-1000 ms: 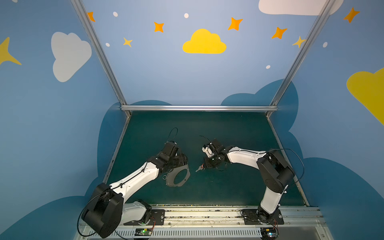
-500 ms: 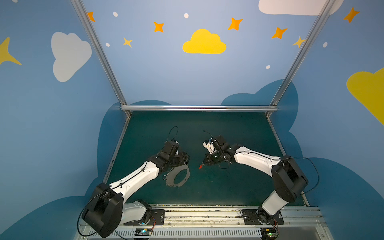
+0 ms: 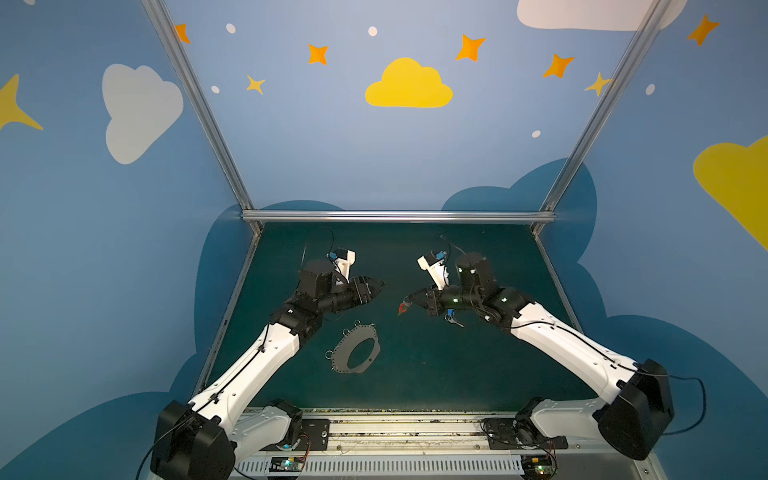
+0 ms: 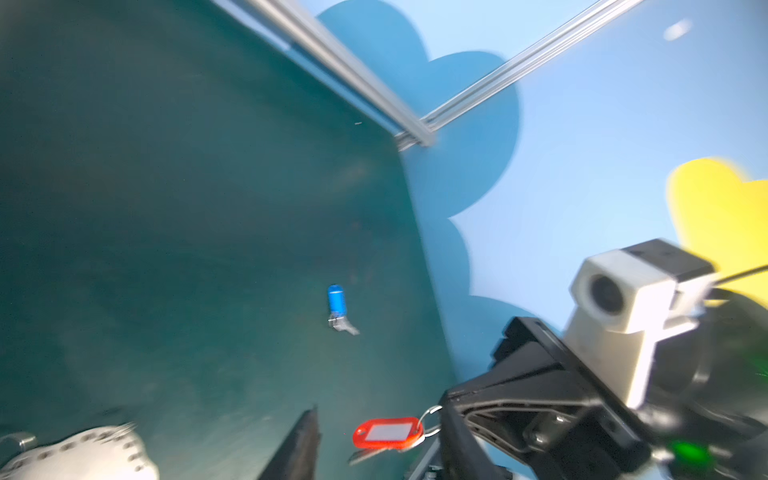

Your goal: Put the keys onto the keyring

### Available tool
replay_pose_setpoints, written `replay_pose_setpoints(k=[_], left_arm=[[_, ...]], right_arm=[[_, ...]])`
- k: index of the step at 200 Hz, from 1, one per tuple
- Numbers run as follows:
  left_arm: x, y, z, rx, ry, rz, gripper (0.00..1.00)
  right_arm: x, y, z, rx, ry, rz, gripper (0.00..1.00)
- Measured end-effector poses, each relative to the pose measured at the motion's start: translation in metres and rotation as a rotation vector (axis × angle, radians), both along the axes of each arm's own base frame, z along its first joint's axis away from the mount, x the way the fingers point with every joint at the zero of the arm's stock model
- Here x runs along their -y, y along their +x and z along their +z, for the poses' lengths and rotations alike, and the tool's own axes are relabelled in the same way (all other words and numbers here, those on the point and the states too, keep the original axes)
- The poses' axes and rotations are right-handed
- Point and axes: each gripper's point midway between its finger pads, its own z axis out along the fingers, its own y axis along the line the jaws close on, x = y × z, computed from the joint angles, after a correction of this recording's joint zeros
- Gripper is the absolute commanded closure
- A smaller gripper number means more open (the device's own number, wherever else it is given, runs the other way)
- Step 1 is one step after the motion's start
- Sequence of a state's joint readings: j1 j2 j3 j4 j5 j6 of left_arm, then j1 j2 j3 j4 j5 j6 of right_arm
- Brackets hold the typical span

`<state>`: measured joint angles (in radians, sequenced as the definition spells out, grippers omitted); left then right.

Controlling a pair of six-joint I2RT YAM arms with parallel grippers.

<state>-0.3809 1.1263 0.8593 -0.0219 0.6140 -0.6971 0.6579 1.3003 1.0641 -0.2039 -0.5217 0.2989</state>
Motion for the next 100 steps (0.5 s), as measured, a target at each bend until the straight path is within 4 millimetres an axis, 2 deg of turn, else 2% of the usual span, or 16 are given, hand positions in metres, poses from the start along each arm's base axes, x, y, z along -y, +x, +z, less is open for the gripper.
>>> replay_pose_setpoints(k=[31, 49, 100], left_arm=[[0.010, -0.008, 0.030, 0.057, -0.095, -0.108, 0.60], [0.017, -0.017, 0.044, 0.087, -0.139, -0.178, 0.61], [0.038, -0.039, 0.058, 0.122, -0.186, -0.306, 0.61]], right_arm=[[0.006, 0.008, 0.034, 0.002, 0.153, 0.045, 0.98], [0.004, 0.002, 0.048, -0.011, 0.221, 0.101, 0.98], [-0.004, -0.015, 0.072, -0.047, 0.334, 0.235, 0.98]])
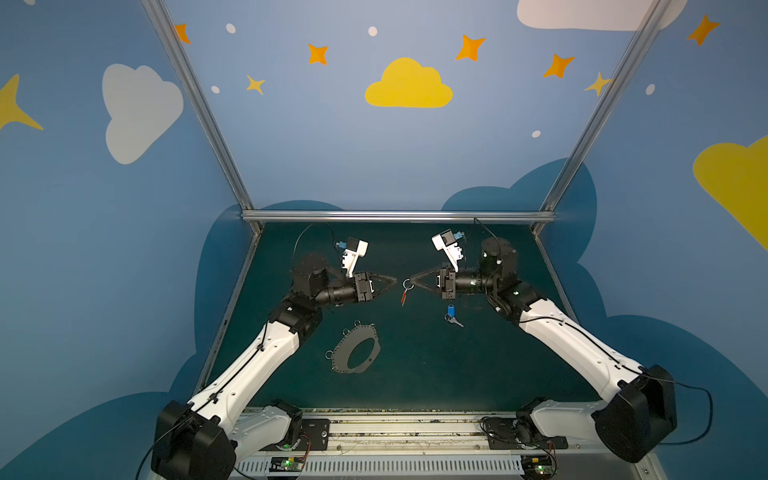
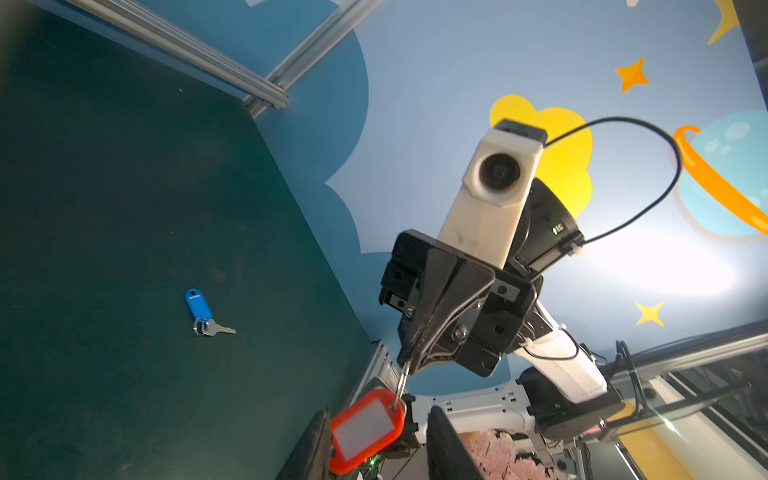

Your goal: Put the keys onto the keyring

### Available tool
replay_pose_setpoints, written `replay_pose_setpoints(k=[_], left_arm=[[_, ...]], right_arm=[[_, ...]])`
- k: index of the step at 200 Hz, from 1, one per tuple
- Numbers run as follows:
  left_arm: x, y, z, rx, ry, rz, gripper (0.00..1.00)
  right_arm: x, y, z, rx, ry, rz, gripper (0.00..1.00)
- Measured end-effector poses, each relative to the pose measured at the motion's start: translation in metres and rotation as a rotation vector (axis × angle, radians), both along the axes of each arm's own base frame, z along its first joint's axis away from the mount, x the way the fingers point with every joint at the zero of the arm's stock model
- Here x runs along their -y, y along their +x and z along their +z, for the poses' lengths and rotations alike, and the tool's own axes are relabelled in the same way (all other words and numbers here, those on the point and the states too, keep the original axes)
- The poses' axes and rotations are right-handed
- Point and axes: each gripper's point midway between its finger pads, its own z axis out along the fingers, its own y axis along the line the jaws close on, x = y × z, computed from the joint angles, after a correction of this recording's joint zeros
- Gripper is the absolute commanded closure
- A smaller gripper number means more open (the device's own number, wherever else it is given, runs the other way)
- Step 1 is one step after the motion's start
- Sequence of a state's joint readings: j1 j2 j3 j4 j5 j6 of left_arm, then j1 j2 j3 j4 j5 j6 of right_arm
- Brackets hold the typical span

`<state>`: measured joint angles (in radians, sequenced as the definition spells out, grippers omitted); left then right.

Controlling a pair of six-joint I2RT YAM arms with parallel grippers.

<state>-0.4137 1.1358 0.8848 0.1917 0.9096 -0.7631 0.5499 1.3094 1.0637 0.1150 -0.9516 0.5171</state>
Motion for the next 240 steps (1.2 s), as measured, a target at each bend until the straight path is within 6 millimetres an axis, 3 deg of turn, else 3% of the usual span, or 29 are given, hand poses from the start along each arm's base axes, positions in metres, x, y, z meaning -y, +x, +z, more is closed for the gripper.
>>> replay_pose_setpoints(k=[101, 139, 159, 178, 204, 226, 240], left_arm=[[0.014, -0.010, 0.006, 0.017, -0.009, -0.054, 0.81], [0.016, -0.012, 0.007, 0.019, -0.011, -0.060, 0.96], [0.018, -0.013, 0.008, 0.022, -0.011, -0.062, 0.96], [0.019, -0.013, 0.008, 0.022, -0.011, -0.063, 0.85], [0.022, -0.016, 0.008, 0.023, -0.011, -0.072, 0.87], [0.024, -0.016, 0.006, 0.020, -0.009, -0.074, 0.96], [0.024, -0.015, 0.005, 0.016, -0.007, -0.071, 0.96]], right_arm=[[-0.003, -0.005, 0.006, -0.033, 0.037, 0.054, 0.97], [-0.003, -0.005, 0.007, -0.037, 0.040, 0.055, 0.97], [-0.003, -0.006, 0.007, -0.040, 0.040, 0.058, 0.97], [-0.003, -0.006, 0.007, -0.040, 0.040, 0.059, 0.97], [-0.003, -0.006, 0.007, -0.039, 0.041, 0.060, 0.97], [-0.003, -0.006, 0.007, -0.040, 0.041, 0.063, 0.97], [-0.003, -0.006, 0.007, -0.040, 0.041, 0.062, 0.89]])
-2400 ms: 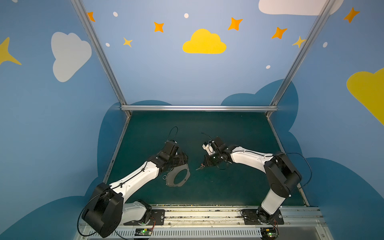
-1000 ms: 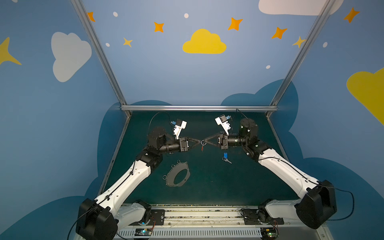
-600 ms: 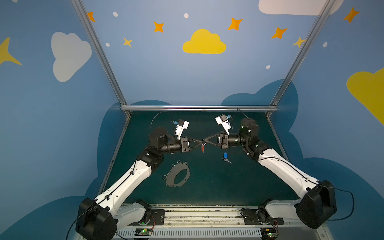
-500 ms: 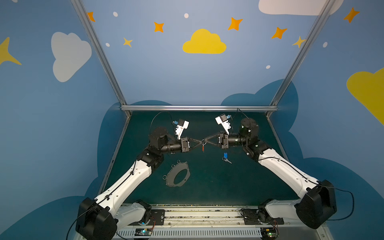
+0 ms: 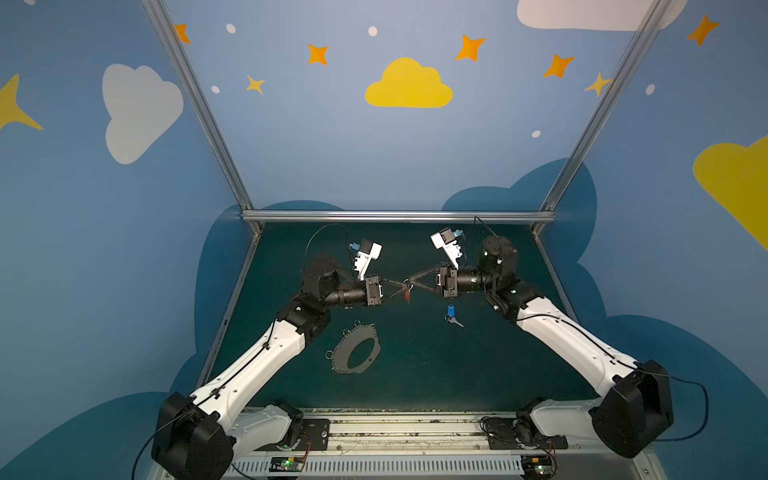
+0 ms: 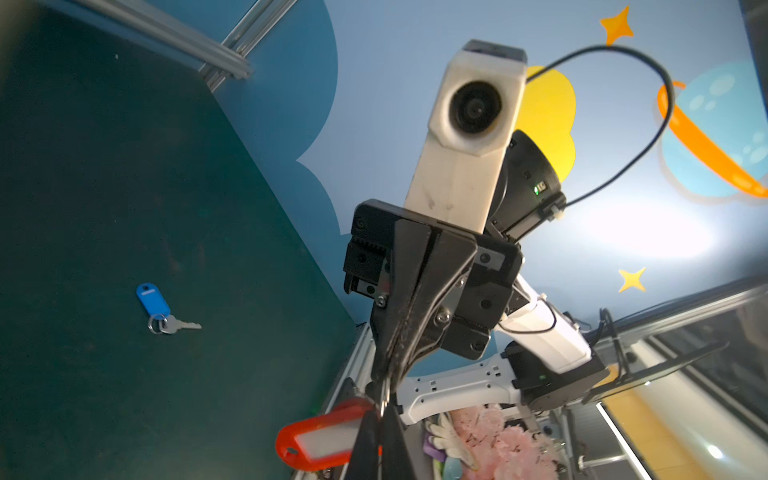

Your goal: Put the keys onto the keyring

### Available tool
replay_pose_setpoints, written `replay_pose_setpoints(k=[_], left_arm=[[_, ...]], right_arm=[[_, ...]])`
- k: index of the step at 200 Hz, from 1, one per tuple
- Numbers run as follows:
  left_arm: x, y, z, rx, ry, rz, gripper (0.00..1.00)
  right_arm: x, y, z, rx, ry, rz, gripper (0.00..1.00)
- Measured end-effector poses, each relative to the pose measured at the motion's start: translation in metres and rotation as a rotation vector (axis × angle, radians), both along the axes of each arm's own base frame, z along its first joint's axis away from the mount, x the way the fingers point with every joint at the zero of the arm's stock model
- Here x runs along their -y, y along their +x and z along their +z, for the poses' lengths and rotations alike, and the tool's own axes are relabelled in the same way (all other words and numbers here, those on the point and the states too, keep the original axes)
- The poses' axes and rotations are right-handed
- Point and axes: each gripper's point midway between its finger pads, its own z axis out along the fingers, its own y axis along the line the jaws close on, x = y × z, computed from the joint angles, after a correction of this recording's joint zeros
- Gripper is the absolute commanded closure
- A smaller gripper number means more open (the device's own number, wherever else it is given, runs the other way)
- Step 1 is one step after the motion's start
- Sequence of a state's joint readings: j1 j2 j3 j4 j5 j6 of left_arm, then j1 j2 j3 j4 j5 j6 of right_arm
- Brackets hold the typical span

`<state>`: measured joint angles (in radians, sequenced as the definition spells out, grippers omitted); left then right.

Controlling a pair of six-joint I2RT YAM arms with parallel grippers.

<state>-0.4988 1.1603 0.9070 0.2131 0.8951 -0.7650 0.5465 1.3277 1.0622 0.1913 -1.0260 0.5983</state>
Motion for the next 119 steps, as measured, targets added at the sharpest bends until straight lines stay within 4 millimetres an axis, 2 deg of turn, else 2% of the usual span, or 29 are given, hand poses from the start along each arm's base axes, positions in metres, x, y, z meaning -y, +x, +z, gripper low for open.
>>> replay_pose_setpoints(k=[14, 27, 69, 119], left_arm=[[0.000, 0.001, 0.000, 0.002, 0.001, 0.007, 0.96], [0.000, 0.003, -0.001, 0.003, 0.005, 0.021, 0.96], [-0.006, 0.016, -0.002, 0.010, 0.019, 0.110, 0.96], [-0.011, 0.025, -0.003, 0.014, 0.006, 0.182, 0.96]], right_arm=[[0.000, 0.000, 0.000, -0.003, -0.001, -0.003, 0.72], [0.000, 0.002, -0.001, -0.001, -0.004, -0.011, 0.64], [0.009, 0.008, -0.004, -0.025, -0.006, -0.108, 0.65], [0.012, 0.019, -0.035, -0.151, 0.024, -0.208, 0.68]])
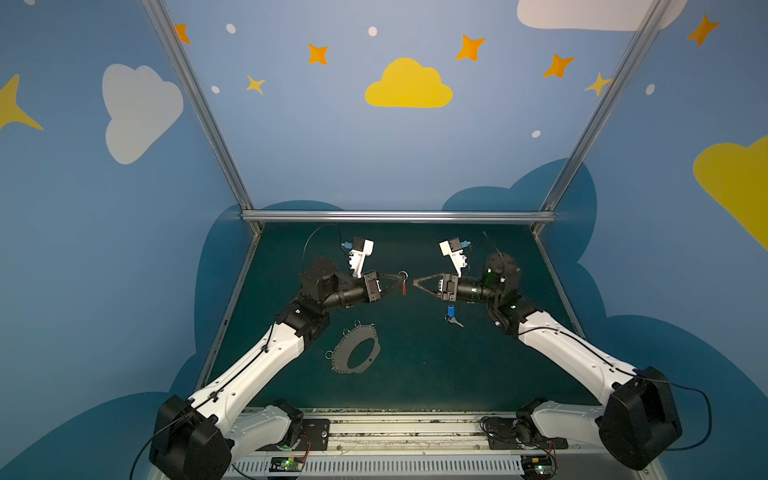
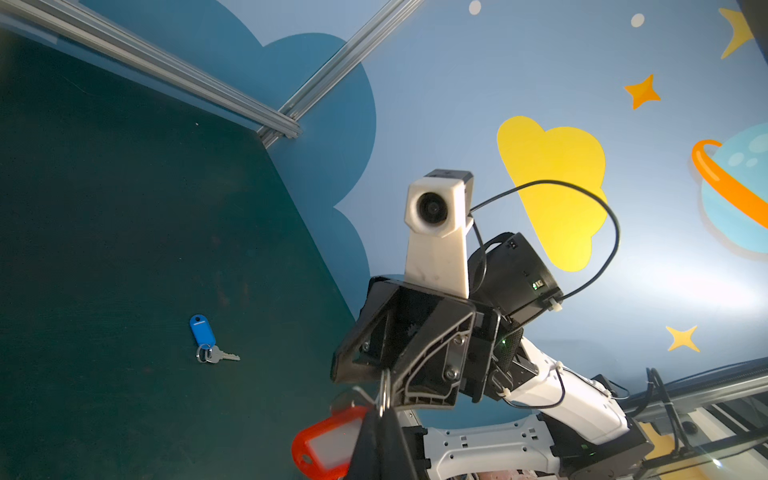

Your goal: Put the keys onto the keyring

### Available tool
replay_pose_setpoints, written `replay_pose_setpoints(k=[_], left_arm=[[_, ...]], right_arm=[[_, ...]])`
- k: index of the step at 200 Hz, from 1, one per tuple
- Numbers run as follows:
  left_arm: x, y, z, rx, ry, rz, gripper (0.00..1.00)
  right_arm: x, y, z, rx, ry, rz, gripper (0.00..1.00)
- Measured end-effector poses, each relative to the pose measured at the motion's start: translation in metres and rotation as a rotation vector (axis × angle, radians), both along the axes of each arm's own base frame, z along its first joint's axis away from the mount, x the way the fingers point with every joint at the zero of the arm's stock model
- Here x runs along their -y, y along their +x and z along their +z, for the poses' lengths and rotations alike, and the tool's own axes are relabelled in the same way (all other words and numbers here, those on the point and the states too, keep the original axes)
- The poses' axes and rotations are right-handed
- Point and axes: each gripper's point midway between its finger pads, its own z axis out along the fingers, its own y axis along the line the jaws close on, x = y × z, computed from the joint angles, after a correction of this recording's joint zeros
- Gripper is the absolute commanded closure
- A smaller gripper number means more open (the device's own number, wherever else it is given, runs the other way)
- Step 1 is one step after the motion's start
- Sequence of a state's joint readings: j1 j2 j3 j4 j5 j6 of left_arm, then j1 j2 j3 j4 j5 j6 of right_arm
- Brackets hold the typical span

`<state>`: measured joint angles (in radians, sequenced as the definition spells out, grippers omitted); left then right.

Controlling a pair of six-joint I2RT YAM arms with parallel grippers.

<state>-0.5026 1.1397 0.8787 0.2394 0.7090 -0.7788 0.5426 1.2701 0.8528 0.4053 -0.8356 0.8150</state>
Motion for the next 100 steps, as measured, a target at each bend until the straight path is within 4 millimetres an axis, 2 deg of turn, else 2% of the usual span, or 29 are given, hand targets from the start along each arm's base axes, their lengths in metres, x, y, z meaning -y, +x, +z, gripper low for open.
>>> replay_pose_setpoints(k=[20, 62, 100], left_arm=[[-0.001, 0.003, -0.002, -0.006, -0.001, 0.020, 0.96], [-0.004, 0.009, -0.009, -0.021, -0.014, 0.059, 0.96], [-0.004, 0.014, -0.011, -0.034, -0.032, 0.080, 0.96]], right_arm=[[-0.001, 0.006, 0.000, -0.024, 0.028, -0.027, 0.67], [-0.004, 0.016, 0.021, -0.019, 0.126, -0.064, 0.71], [-0.012, 0.027, 0.014, -0.064, 0.161, -0.067, 0.71]])
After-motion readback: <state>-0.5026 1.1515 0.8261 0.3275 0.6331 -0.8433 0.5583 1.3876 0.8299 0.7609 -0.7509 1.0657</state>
